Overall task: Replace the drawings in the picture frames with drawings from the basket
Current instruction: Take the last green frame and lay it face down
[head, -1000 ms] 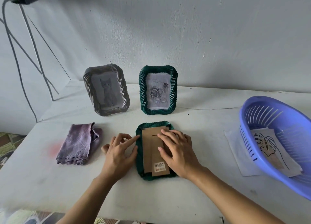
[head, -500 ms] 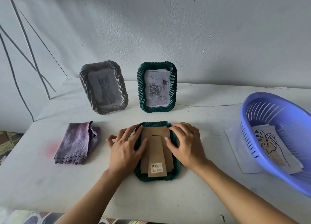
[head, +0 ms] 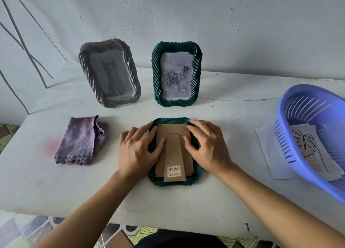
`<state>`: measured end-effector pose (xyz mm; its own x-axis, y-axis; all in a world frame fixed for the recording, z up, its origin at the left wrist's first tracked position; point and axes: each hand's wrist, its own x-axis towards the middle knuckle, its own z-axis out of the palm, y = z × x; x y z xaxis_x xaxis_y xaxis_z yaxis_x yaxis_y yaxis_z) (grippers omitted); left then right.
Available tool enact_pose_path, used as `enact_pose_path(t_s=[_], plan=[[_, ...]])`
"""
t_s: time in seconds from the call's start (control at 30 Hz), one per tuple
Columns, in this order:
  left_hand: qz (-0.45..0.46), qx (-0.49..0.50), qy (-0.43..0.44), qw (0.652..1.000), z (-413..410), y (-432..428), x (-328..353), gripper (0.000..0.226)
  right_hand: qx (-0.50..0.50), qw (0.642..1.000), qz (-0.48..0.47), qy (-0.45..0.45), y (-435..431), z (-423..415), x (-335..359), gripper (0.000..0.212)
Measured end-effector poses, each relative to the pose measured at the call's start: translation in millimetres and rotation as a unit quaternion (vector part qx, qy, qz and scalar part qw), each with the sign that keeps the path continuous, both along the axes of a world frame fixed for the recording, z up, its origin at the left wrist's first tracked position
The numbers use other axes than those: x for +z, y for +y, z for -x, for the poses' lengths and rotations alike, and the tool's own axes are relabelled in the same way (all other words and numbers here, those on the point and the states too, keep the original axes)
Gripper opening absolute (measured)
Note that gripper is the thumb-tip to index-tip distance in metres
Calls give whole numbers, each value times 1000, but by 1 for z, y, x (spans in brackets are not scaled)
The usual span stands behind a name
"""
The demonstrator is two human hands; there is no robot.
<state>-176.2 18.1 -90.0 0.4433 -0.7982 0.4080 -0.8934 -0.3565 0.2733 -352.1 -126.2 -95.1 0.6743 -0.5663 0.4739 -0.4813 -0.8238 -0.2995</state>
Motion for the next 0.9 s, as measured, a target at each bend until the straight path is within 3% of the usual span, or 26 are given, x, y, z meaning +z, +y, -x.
enact_pose_path(t_s=[0.13, 0.47, 0.9], plan=[[6, 2, -11, 1000, 1, 1, 0, 42, -4, 1000, 5, -4, 1, 1, 1, 36], [-87, -2, -10, 996, 0, -1, 3, 49, -15, 1000, 17, 17, 2, 0, 0, 36], [-140, 3, 29, 990, -3, -5, 7, 59, -15, 995, -6, 102, 1, -4, 3, 49]])
